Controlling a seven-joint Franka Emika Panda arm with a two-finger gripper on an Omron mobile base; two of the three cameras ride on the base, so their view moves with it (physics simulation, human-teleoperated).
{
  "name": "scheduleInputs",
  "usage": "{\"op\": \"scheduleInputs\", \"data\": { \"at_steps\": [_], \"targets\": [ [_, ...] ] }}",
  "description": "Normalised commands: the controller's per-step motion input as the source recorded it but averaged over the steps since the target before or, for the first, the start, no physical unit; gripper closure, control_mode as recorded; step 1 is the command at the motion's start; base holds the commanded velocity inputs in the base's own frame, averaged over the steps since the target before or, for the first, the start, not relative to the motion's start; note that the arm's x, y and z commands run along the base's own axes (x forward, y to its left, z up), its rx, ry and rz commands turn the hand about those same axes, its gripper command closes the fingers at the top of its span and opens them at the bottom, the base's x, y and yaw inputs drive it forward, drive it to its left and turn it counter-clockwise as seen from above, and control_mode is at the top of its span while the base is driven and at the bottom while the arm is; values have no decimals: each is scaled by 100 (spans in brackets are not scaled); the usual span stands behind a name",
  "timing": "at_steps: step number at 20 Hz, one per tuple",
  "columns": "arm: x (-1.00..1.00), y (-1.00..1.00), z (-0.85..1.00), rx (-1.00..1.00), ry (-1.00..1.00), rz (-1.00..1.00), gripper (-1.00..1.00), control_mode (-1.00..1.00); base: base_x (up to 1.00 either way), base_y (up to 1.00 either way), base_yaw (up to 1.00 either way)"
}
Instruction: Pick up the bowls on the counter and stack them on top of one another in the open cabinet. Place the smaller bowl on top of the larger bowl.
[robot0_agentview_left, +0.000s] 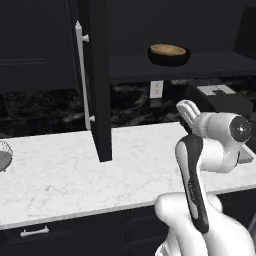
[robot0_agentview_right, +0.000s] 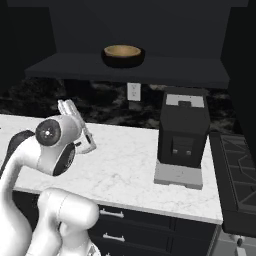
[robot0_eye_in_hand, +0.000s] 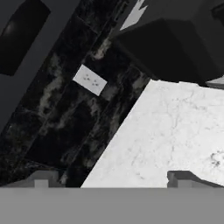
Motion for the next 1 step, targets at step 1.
{"op": "scheduleInputs", "data": {
  "at_steps": [1],
  "targets": [
    [-94,100,-100,-33,17,52,-100,-100,0,0,0]
  ]
}}
